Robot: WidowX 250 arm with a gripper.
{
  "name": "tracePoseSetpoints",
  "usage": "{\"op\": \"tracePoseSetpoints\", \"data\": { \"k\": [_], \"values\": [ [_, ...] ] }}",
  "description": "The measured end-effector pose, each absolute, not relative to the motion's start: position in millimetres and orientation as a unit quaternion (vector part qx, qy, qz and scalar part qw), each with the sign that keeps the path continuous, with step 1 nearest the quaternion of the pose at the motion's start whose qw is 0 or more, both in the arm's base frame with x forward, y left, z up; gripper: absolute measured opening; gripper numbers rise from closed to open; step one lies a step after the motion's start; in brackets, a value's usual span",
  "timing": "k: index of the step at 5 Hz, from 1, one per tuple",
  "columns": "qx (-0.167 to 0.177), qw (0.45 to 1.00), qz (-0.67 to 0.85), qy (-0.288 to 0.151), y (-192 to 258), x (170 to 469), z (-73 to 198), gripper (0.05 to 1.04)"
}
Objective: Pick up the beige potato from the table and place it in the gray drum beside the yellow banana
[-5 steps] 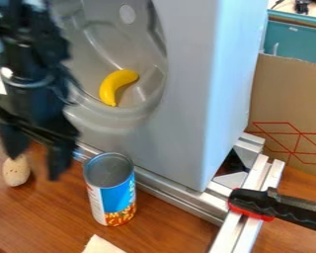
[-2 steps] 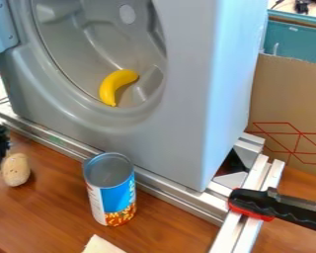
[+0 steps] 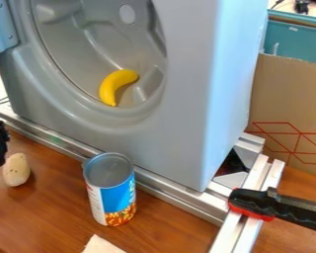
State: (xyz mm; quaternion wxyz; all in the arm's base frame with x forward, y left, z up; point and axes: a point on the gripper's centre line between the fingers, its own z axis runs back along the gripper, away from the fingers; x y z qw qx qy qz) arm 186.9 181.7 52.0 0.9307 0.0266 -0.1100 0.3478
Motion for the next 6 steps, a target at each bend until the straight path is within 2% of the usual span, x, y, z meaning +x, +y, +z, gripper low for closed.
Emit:
{"op": "tracePoseSetpoints", "data": {
  "k": [1, 2, 3, 5, 6],
  "values": [
    [-0.002, 0.914, 0.381, -0.141, 186.6, 195.3, 47.5, 1.001],
    [0.001, 0.91, 0.39, -0.141, 198.1, 207.2, 40.2, 1.001],
    [-0.009, 0.916, 0.386, -0.108, 189.4, 227.5, 21.6, 1.001],
    [-0.037, 0.894, 0.437, -0.086, 183.3, 244.3, -0.2, 1.001],
    [-0.012, 0.891, 0.45, -0.06, 180.9, 239.4, -2.6, 1.001]
  ]
}}
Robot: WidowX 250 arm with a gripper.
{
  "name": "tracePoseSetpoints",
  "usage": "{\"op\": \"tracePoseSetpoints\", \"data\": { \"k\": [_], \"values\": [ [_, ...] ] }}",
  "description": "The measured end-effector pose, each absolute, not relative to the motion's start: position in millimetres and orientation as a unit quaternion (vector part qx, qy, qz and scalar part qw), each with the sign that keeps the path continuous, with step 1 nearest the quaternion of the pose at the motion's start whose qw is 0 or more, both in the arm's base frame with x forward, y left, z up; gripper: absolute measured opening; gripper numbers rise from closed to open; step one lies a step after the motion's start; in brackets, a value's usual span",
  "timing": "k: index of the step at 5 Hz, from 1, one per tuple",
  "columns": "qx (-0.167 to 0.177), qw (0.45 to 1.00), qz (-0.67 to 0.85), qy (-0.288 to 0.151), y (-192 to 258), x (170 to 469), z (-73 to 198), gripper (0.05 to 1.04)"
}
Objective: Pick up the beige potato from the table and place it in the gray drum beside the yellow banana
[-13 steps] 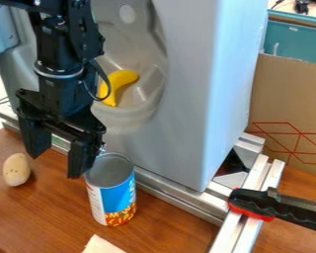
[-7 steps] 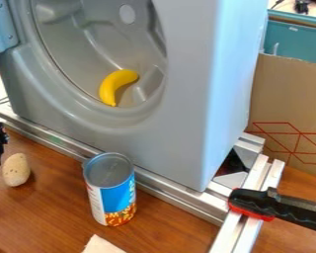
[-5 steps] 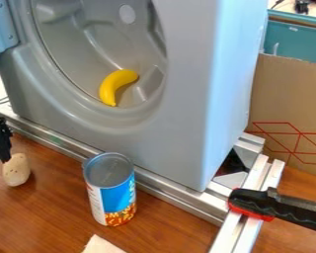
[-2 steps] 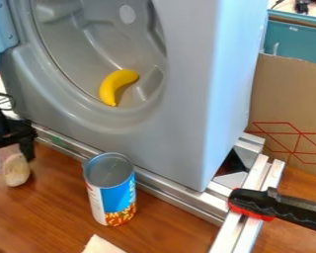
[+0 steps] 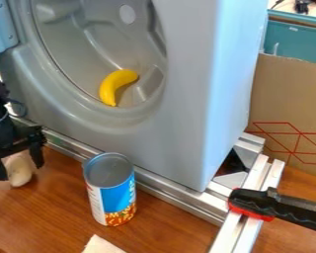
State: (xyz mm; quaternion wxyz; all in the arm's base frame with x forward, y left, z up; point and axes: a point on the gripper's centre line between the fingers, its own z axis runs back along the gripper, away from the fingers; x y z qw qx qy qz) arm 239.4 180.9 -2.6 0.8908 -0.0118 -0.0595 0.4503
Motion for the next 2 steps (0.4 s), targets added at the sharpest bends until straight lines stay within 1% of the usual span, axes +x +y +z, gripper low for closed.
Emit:
{"op": "tracePoseSetpoints", "data": {
  "k": [1, 2],
  "values": [
    [0.006, 0.887, 0.46, -0.029, 187.0, 236.7, -7.8, 1.001],
    [0.024, 0.88, 0.475, 0.009, 187.1, 232.8, -12.8, 0.967]
  ]
}}
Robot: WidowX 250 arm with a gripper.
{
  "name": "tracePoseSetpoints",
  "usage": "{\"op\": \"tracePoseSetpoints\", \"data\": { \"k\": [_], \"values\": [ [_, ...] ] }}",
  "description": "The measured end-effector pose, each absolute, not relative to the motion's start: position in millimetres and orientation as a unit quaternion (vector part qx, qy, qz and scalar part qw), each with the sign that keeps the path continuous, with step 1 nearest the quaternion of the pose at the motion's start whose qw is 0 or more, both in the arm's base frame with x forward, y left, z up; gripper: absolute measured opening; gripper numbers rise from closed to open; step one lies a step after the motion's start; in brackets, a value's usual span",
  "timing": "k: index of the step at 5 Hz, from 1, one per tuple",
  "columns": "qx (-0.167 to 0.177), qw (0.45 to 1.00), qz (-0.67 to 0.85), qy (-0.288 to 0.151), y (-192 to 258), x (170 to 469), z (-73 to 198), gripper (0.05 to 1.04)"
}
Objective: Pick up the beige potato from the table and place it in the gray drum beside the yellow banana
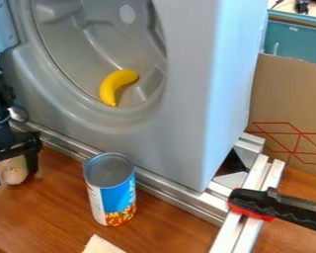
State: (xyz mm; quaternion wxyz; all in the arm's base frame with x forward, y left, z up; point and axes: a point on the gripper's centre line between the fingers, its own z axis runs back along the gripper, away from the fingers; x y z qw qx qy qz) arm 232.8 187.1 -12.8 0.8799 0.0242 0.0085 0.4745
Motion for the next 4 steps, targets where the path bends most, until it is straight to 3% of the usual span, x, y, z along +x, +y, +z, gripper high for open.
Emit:
{"op": "tracePoseSetpoints", "data": {
  "k": [1, 2, 4],
  "values": [
    [0.025, 0.88, 0.474, 0.011, 184.6, 233.3, -13.5, 0.724],
    [0.008, 0.881, 0.472, 0.016, 172.9, 226.1, -14.2, 0.56],
    [0.012, 0.905, 0.425, -0.002, 139.2, 200.6, 41.8, 0.485]
  ]
}}
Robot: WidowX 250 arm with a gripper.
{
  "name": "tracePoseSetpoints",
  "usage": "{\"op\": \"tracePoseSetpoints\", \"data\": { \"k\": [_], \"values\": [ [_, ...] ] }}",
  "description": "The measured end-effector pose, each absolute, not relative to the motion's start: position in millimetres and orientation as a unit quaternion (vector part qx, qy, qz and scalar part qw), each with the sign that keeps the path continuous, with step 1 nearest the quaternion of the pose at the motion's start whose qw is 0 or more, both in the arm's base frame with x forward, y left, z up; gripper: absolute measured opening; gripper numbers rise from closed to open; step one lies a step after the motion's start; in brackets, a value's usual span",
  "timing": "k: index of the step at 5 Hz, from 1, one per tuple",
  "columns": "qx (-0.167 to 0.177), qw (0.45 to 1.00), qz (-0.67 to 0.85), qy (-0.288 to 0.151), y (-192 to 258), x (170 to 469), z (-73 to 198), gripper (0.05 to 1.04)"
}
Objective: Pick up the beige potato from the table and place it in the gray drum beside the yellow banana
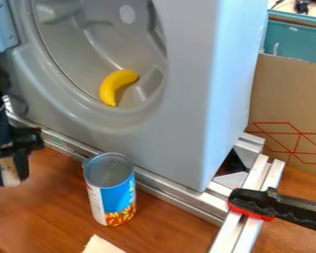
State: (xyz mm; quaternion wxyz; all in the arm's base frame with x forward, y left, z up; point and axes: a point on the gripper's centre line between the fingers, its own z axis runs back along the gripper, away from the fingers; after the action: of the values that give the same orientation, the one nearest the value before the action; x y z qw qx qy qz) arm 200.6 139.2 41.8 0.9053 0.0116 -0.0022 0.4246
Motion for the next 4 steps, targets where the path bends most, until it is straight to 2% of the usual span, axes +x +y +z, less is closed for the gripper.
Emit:
{"op": "tracePoseSetpoints", "data": {
  "k": [1, 2, 3, 4],
  "values": [
    [0.013, 0.922, 0.388, -0.011, 115.9, 189.5, 76.5, 0.485],
    [-0.004, 0.941, 0.335, -0.047, 103.8, 207.3, 98.6, 0.485],
    [0.001, 0.953, 0.289, -0.088, 99.9, 243.0, 119.1, 0.485],
    [0.029, 0.959, 0.256, -0.117, 111.1, 273.7, 133.5, 0.485]
  ]
}}
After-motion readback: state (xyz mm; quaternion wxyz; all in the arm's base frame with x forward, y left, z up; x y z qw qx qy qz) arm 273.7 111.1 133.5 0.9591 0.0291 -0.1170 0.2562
